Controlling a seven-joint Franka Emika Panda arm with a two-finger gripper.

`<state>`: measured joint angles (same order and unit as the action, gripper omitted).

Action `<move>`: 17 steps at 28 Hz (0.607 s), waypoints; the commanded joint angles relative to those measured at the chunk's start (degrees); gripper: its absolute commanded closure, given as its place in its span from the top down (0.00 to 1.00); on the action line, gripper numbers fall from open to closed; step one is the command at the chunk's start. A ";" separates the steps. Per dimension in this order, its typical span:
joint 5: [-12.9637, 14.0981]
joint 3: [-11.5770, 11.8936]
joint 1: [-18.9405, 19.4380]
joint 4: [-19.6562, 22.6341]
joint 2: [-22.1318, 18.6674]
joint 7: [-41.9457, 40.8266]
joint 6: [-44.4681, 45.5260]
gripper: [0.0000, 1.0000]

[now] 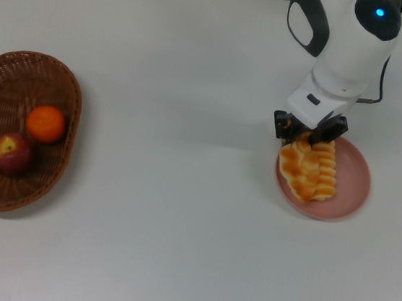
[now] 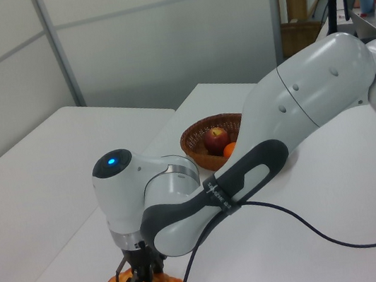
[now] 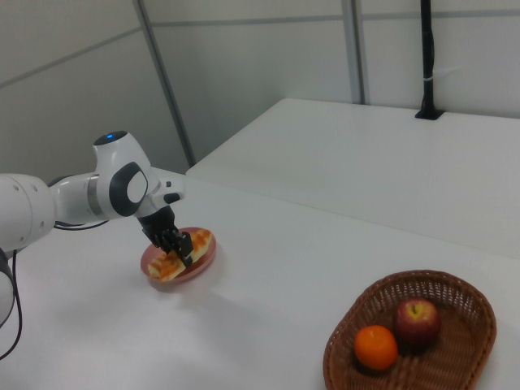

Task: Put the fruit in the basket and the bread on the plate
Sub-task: 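Place the braided bread on the pink plate beside the roll, release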

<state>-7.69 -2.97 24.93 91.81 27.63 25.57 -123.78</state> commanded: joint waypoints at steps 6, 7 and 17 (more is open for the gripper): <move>-1.28 0.33 0.03 -0.93 -0.65 0.97 0.65 1.00; -1.28 0.33 0.11 -0.93 -0.65 0.97 0.65 1.00; -1.45 0.50 1.08 -0.85 -3.98 2.99 1.26 1.00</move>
<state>-8.40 -3.01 25.49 90.53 27.37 26.35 -123.78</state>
